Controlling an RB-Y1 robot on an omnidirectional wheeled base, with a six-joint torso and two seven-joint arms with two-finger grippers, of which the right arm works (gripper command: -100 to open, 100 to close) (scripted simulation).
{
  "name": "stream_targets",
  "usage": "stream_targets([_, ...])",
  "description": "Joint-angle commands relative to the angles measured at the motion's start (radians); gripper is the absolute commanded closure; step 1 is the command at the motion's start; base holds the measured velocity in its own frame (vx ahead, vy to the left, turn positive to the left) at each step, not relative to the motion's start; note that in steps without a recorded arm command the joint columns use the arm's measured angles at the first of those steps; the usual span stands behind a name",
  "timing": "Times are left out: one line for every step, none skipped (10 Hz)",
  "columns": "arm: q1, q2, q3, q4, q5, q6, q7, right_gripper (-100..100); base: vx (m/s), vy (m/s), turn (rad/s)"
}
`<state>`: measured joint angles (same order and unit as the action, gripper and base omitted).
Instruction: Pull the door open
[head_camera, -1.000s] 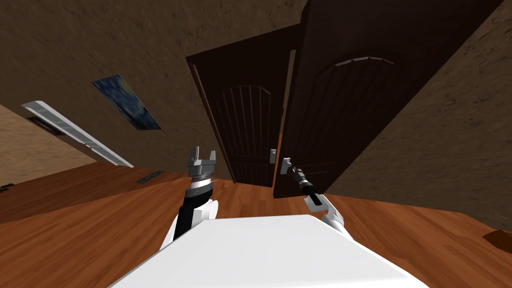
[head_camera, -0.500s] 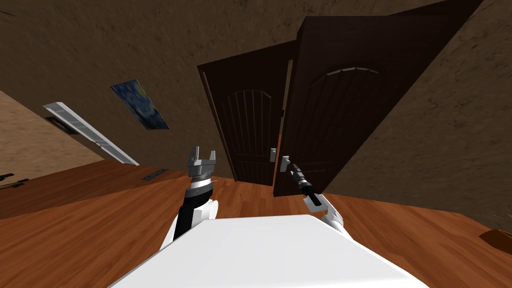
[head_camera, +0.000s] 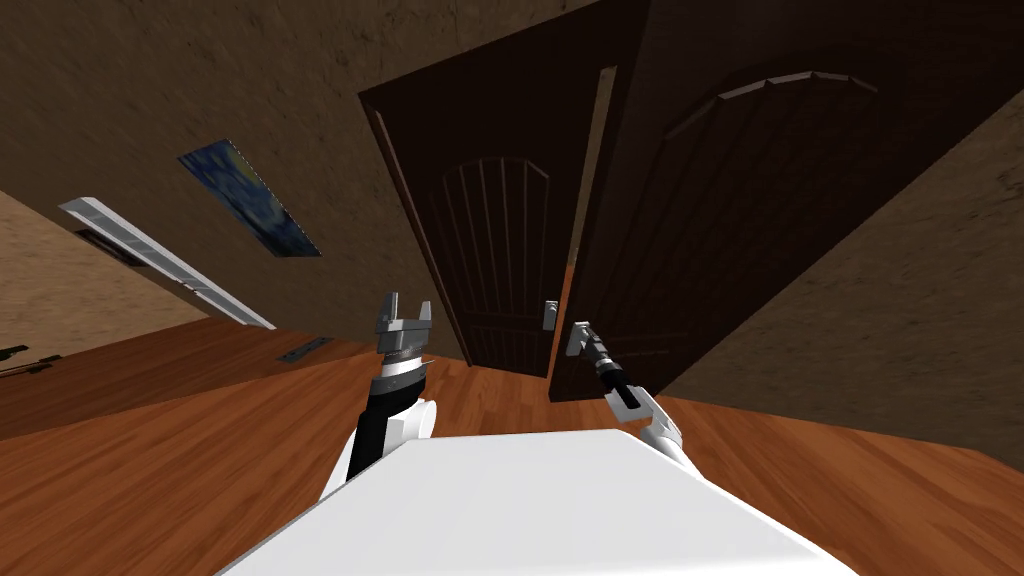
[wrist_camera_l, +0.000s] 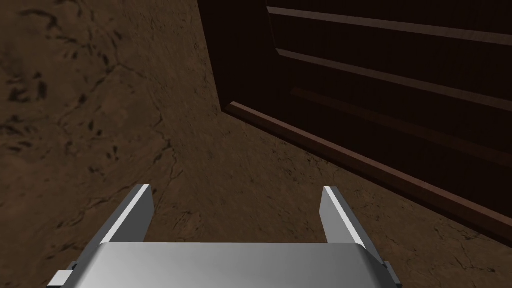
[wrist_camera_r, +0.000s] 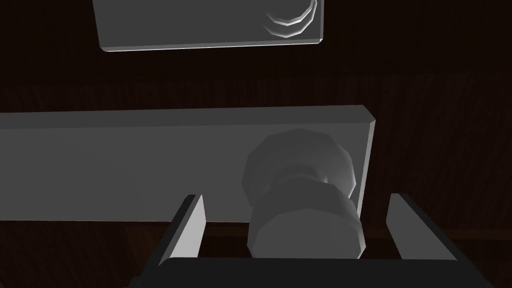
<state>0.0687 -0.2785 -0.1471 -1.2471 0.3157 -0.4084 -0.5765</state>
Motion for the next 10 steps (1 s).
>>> stream_targets([0.001, 0.000, 0.000, 0.000, 0.000, 0.000, -0.001, 100, 0.000, 0.000, 0.000])
stream_targets([0.001, 0.000, 0.000, 0.000, 0.000, 0.000, -0.001, 100, -0.025, -0.004, 0.003])
stream_targets([0.001, 0.000, 0.000, 0.000, 0.000, 0.000, -0.001, 100, -0.029, -0.001, 0.002])
stream_targets([0.001, 0.000, 0.000, 0.000, 0.000, 0.000, -0.001, 100, -0.022, 0.000, -0.005])
stream_targets([0.001, 0.000, 0.000, 0.000, 0.000, 0.000, -0.001, 100, -0.014, 0.001, -0.006])
stream_targets([0.001, 0.000, 0.000, 0.000, 0.000, 0.000, -0.001, 100, -0.006, 0.001, -0.003])
stream_targets([0.021, -0.023, 0.017, -0.008, 0.009, -0.020, -0.029, 100, -0.145, -0.073, 0.148])
stream_targets([0.025, -0.029, 0.021, -0.011, 0.012, -0.026, -0.036, 100, -0.194, -0.133, 0.164])
stream_targets([0.036, -0.042, 0.031, -0.017, 0.017, -0.039, -0.053, 100, -0.194, -0.117, 0.135])
stream_targets([0.047, -0.056, 0.041, -0.023, 0.022, -0.052, -0.071, 100, -0.194, -0.140, 0.142])
